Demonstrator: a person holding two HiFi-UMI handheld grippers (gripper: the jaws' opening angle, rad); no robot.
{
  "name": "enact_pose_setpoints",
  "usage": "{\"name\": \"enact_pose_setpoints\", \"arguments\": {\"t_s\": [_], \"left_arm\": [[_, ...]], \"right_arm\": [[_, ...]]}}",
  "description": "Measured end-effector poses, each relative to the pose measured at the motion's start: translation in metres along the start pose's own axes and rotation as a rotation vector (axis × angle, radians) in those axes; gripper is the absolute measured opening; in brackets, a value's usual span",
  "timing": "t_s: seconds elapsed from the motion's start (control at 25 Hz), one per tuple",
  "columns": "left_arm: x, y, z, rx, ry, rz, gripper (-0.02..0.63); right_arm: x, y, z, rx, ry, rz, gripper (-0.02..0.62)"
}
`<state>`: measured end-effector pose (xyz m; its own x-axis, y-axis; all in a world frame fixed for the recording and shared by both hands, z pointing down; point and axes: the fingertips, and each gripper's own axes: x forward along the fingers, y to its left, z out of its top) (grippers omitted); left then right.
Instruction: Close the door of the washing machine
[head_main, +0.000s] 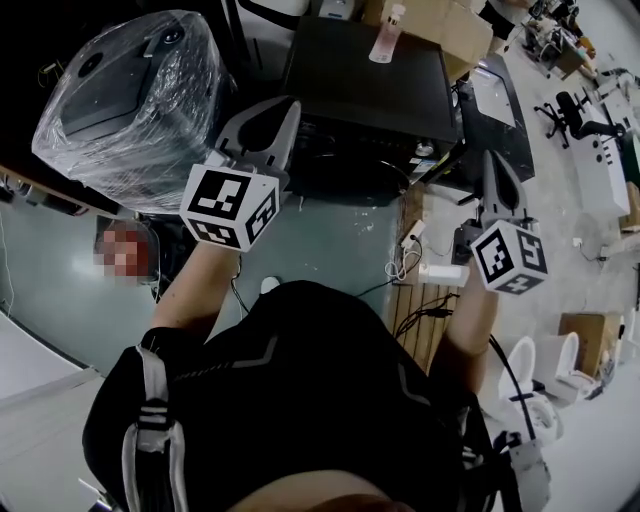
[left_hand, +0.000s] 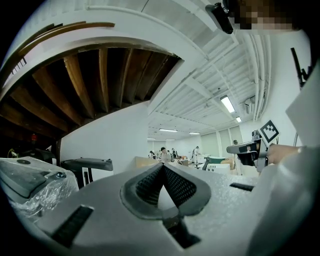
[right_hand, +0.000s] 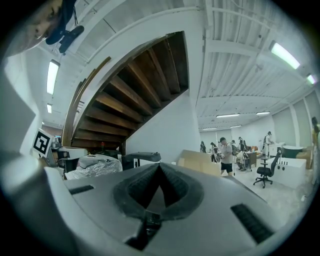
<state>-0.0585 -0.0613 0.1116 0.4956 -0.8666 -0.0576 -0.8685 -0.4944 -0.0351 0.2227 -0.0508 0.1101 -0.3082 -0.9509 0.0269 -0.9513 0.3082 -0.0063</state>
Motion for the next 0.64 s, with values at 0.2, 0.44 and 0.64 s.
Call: {"name": "enact_pose_setpoints", "arguments": {"t_s": [0.2,0.44,0.64], "left_arm": [[0.007,-0.001,-0.003,-0.007,0.014,-0.008,0.003],[0.009,0.005,-0.004,-0.001,0.012,0.005,0.003],[0.012,0.009,-0.006,-0.002,0.02,0.007,0.003]], "right_arm": [[0.005,-0.005,0.004,-0.003,-0.003,0.008,0.005],[0.009,-0.006,0.001,-0.017,-0.001,0.007,0.005],[0.011,-0.006,0.0,-0.016,0.003,0.005,0.005]]}}
